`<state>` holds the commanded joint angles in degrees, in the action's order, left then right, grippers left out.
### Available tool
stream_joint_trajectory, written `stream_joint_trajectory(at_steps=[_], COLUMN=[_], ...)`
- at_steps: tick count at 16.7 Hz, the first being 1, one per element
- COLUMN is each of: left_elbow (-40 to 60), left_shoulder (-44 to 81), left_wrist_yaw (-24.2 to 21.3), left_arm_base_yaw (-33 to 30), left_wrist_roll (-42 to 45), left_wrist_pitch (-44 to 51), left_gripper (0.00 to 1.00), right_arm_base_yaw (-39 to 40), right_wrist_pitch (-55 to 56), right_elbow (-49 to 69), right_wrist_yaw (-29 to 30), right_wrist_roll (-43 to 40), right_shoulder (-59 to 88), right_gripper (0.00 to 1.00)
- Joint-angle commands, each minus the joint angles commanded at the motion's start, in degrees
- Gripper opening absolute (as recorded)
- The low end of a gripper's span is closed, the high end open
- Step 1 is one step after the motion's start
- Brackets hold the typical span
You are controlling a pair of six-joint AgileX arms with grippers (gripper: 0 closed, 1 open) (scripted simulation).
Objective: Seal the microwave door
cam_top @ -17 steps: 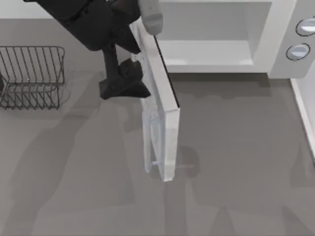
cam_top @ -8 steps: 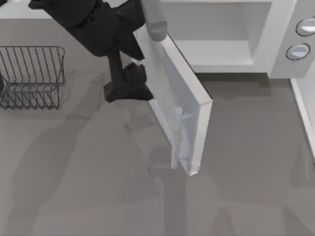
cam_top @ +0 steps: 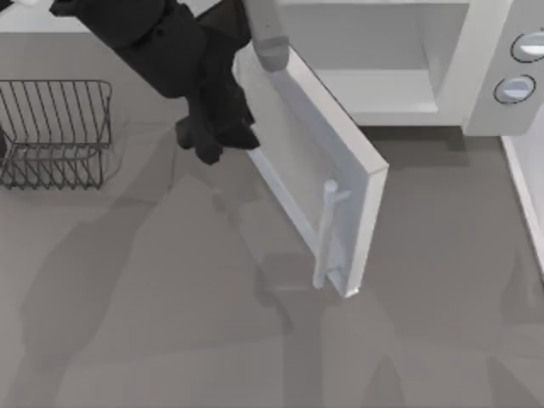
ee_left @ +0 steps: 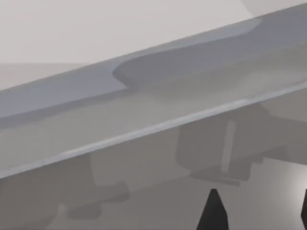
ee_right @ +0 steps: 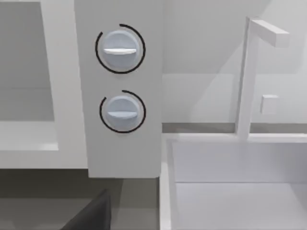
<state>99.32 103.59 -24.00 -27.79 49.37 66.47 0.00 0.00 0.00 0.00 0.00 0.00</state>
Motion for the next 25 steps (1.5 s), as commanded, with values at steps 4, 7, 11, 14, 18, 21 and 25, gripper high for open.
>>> stream_joint_trajectory(at_steps=[4, 7, 11, 14, 18, 21, 25], left_elbow=[0.0, 0.0, 0.01, 0.99, 2.22, 2.14, 3.98], left_shoulder=[0.0, 0.0, 0.01, 0.85, 1.84, 1.75, 3.35], left_wrist_yaw=[0.0, 0.0, 0.0, 0.37, 0.94, 0.9, 1.62], left_arm_base_yaw=[0.0, 0.0, 0.12, -1.1, -2.69, -2.59, -4.46], left_wrist_roll=[0.0, 0.0, 0.01, -1.15, -2.83, -2.92, -4.99], left_wrist_pitch=[0.0, 0.0, 0.01, -0.26, -0.74, -0.69, -1.0], left_gripper=[0.0, 0.0, 0.0, 0.0, 0.0, 0.0, 0.0], right_arm_base_yaw=[0.0, 0.0, 0.0, 0.0, 0.0, 0.0, 0.0], right_wrist_pitch=[0.0, 0.0, 0.0, 0.0, 0.0, 0.0, 0.0], right_elbow=[0.0, 0.0, 0.0, 0.0, 0.0, 0.0, 0.0], right_wrist_yaw=[0.0, 0.0, 0.0, 0.0, 0.0, 0.0, 0.0], right_wrist_roll=[0.0, 0.0, 0.0, 0.0, 0.0, 0.0, 0.0], right_shoulder=[0.0, 0.0, 0.0, 0.0, 0.0, 0.0, 0.0], right_gripper=[1.0, 1.0, 1.0, 1.0, 1.0, 1.0, 1.0])
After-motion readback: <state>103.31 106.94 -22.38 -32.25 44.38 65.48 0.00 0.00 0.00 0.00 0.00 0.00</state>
